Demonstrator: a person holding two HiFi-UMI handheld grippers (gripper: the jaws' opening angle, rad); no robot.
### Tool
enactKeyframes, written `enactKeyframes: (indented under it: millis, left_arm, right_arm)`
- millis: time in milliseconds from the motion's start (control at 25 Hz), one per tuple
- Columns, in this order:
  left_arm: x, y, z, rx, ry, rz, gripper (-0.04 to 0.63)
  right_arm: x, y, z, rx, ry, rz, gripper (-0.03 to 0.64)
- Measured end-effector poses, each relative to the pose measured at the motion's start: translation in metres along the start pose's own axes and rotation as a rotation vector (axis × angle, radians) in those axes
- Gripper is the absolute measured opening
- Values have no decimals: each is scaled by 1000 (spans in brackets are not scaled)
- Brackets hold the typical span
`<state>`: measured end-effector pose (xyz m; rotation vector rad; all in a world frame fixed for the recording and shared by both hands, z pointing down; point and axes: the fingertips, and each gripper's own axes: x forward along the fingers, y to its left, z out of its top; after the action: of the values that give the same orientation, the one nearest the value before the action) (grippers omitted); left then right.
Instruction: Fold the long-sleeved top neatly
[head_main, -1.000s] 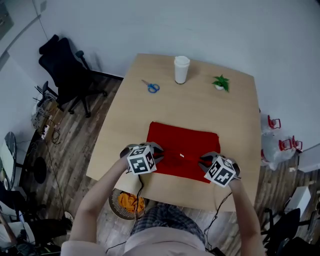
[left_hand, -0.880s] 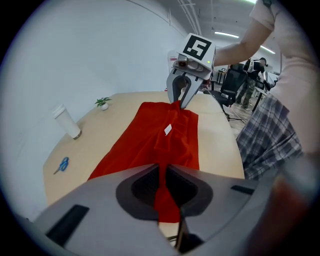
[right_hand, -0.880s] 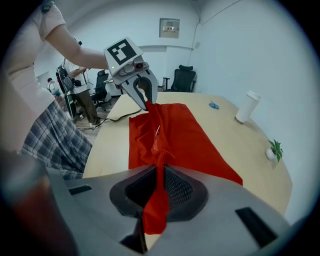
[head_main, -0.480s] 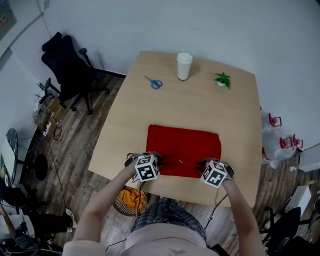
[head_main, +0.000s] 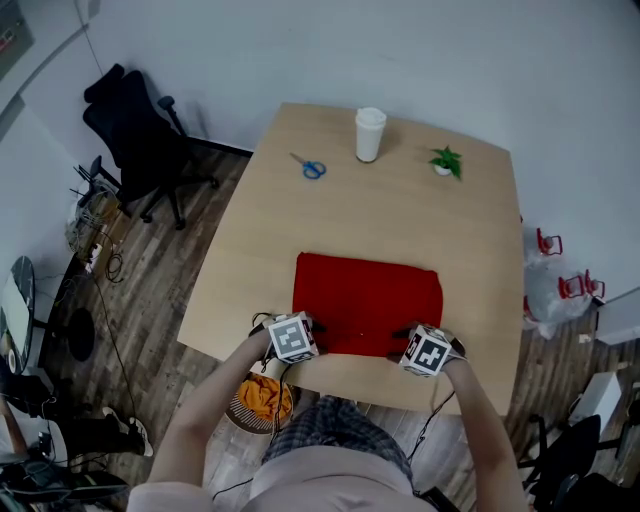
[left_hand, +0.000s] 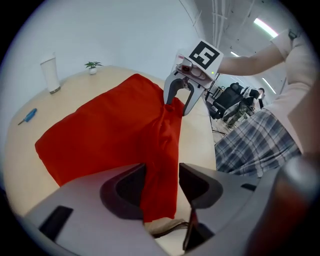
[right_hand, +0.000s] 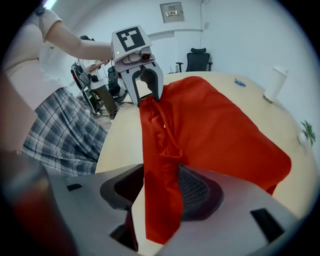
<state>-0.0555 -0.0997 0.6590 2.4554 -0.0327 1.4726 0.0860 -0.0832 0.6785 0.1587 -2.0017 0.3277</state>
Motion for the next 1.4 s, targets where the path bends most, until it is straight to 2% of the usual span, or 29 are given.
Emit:
enactKeyframes:
  millis: [200, 320, 440, 560, 640, 760, 880, 1000, 1160, 1400]
  left_arm:
    - [4, 0, -1, -14, 4, -2, 213]
    - [-5, 2, 6, -13, -33, 9, 213]
    - [-30, 14, 21, -76, -155, 58, 216]
    - [-63, 33, 42, -206, -337, 124, 215]
    - [-88, 46, 55, -295, -465, 192, 202]
    - [-132, 70, 68, -431, -648, 341, 170]
    - [-175, 90, 73, -515, -774, 508, 134]
    - [-211, 99, 77, -540, -843, 656, 81]
    - [-242, 97, 80, -551, -909, 801, 26]
    - [-269, 85, 81, -509, -968, 935, 3]
  right_arm:
    - [0, 0, 0, 9, 6, 12, 235]
    - [-8, -4, 4, 30, -41, 4, 235]
    - [-34, -12, 17, 86, -142, -36, 230]
    - [-72, -33, 28, 201, -308, -130, 199]
    - [-103, -50, 35, 302, -453, -213, 173]
    - [-154, -71, 39, 426, -647, -363, 129]
    - [-203, -86, 38, 500, -804, -519, 90]
    - [-246, -93, 37, 551, -940, -657, 35]
    - [-282, -90, 34, 568, -1030, -797, 8]
    - [-321, -78, 24, 592, -1143, -956, 9]
